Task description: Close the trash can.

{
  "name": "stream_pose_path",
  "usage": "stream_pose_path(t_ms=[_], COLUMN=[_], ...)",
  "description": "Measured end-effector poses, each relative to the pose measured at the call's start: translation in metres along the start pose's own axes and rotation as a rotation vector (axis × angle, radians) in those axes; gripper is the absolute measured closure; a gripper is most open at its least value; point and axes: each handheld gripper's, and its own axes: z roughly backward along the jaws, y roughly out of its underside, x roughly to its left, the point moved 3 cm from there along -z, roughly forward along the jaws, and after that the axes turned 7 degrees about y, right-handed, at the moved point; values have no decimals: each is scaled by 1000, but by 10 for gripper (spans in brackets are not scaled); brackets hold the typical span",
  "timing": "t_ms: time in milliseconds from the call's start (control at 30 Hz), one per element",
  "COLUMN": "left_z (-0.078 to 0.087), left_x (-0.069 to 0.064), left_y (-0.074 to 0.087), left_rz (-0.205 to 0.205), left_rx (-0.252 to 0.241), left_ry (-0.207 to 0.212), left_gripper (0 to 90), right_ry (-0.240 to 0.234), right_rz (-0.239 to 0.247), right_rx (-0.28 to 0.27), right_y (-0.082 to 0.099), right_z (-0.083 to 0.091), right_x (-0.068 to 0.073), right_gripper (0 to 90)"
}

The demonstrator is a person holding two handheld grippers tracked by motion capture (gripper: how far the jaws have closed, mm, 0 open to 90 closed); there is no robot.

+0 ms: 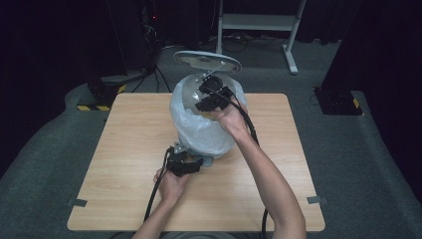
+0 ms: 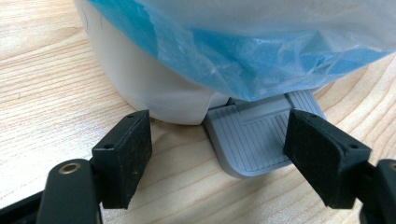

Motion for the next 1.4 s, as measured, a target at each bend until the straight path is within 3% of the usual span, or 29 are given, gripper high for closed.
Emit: stream_pose_path(t_ms=[100,133,167,467,700,1400], left_z=[0,0,0,0,0,0], left_x=[0,0,0,-1,-1,-1], left_y=[0,0,0,0,0,0], left_rz=[-1,-1,-1,-5,-5,-6], left_rx=[-1,-1,-2,-4,-4,-4], left_ry=[0,0,0,-6,-4,-5], left_gripper=[233,233,233,236,237,239], right_ry=[2,-2,-9,-21,-3,4], right_rz=[7,-11,3,-51,-97,-198], right_rx=[3,4,-24,-217,-306,-412], right_y=[5,6,7,24,39,85], right_z=[-1,1,3,32,52,74], right_x=[-4,-3,-4,-12,-23,-42], right_gripper=[674,668,663,578,532,477])
